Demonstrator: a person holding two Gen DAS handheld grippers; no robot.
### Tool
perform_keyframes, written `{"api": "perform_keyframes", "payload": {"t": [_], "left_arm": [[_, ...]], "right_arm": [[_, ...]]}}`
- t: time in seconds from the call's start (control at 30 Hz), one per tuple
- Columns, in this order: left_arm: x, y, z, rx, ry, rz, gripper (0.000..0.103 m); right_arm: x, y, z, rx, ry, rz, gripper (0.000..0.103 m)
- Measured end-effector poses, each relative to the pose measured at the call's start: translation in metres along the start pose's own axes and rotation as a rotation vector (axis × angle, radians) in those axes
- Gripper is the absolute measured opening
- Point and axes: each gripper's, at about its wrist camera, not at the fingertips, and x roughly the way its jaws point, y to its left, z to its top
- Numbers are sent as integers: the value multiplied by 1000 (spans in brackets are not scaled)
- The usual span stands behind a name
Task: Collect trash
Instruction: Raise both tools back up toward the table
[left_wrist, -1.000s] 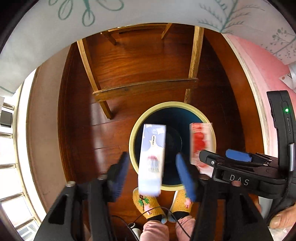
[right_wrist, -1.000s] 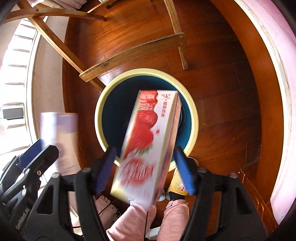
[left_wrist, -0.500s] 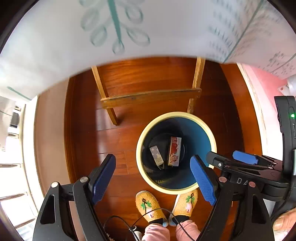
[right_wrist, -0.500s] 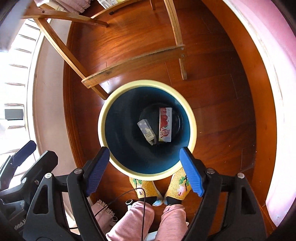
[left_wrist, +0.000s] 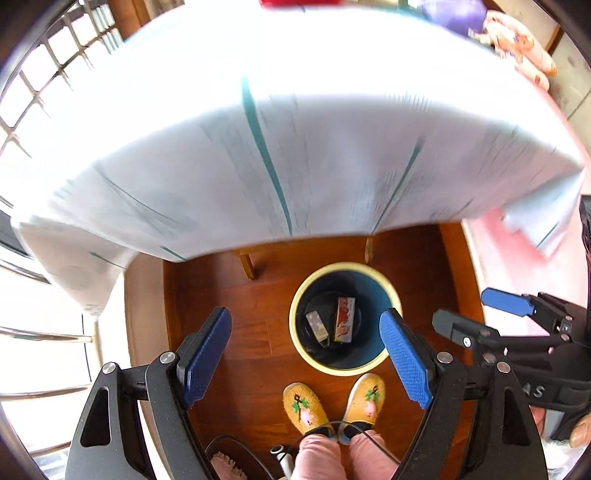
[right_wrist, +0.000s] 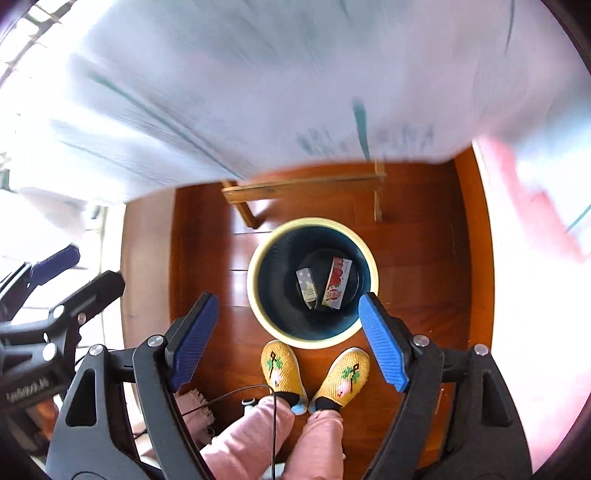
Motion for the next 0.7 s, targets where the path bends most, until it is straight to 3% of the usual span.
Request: {"api": "perform_keyframes", "payload": {"t": [0.17,0.43,0.7], "left_arm": [[-75,12,20,-72,-66,-11,84],[-180,13,50,-119,-196,52,84],[-244,21,82,-217,-228,6,84]], "right_arm": [[-80,24,14,-56,-60,35,78],[-197,65,42,-155,-237,30,78],[-281,87,75,-183,-389,77,78]]}}
